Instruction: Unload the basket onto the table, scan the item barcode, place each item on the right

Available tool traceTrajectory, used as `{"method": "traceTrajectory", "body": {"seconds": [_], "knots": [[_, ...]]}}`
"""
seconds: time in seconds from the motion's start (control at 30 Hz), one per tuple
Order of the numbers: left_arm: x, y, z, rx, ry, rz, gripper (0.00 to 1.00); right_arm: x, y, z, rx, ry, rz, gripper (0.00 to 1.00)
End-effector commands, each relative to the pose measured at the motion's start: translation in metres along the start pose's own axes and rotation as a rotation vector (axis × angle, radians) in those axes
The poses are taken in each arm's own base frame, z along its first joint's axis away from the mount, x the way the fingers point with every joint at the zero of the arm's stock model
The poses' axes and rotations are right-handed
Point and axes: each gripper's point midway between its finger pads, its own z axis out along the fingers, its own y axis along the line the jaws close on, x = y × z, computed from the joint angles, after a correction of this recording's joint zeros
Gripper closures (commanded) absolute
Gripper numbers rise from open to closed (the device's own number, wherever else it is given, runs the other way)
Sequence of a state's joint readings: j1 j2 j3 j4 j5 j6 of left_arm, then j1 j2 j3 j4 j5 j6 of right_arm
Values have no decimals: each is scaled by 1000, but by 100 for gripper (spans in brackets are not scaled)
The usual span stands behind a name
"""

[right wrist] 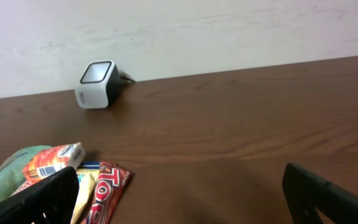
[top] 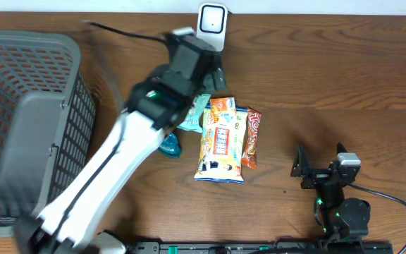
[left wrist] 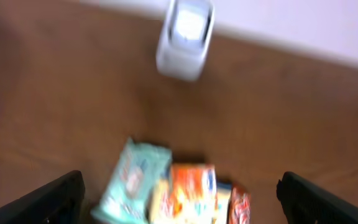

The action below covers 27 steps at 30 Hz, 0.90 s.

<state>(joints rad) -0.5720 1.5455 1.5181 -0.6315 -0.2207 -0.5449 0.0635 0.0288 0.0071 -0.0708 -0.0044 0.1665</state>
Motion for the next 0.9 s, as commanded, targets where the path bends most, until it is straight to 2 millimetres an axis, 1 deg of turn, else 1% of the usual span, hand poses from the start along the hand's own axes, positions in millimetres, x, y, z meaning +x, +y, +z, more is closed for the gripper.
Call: {"method": "traceTrajectory", "body": {"seconds": [0.0,0.03,0.07,0.1,0.13,0.17,0.23,0.3,0.37,0.43,0.47,0.53,0.6,0.8,0.87], "knots": [[-67,23,-63,-112,-279,92,1,1,0,0,0,4,-15,1],[-80,24,-79,-110,-336,99,1,1,0,0,0,4,-15,1],[-101,26,-105,-111,-430,108,1,1,0,0,0,4,-15,1],[-116,28,-126,-119,-506,114,1,1,0,0,0,4,-15,1],[-126,32,-140,-134,-560,118,1,1,0,0,0,4,-15,1],[-140,37,-161,-160,-637,121,1,1,0,0,0,4,-15,1],[-170,56,-219,-279,-813,167,0,1,0,0,0,4,-15,1],[-176,64,-239,-351,-847,242,0,1,0,0,0,4,-15,1],[-175,72,-249,-414,-842,306,0,1,0,0,0,4,-15,1],[-171,91,-257,-540,-807,329,0,1,0,0,0,4,-15,1],[-169,95,-257,-569,-791,338,0,1,0,0,0,4,-15,1],[-167,96,-259,-545,-792,361,0,1,0,0,0,4,-15,1],[-161,99,-260,-530,-777,353,0,1,0,0,0,4,-15,1],[-125,93,-254,-300,-721,350,0,1,0,0,0,4,-15,1],[-114,95,-254,-246,-713,345,0,1,0,0,0,4,-15,1]]}}
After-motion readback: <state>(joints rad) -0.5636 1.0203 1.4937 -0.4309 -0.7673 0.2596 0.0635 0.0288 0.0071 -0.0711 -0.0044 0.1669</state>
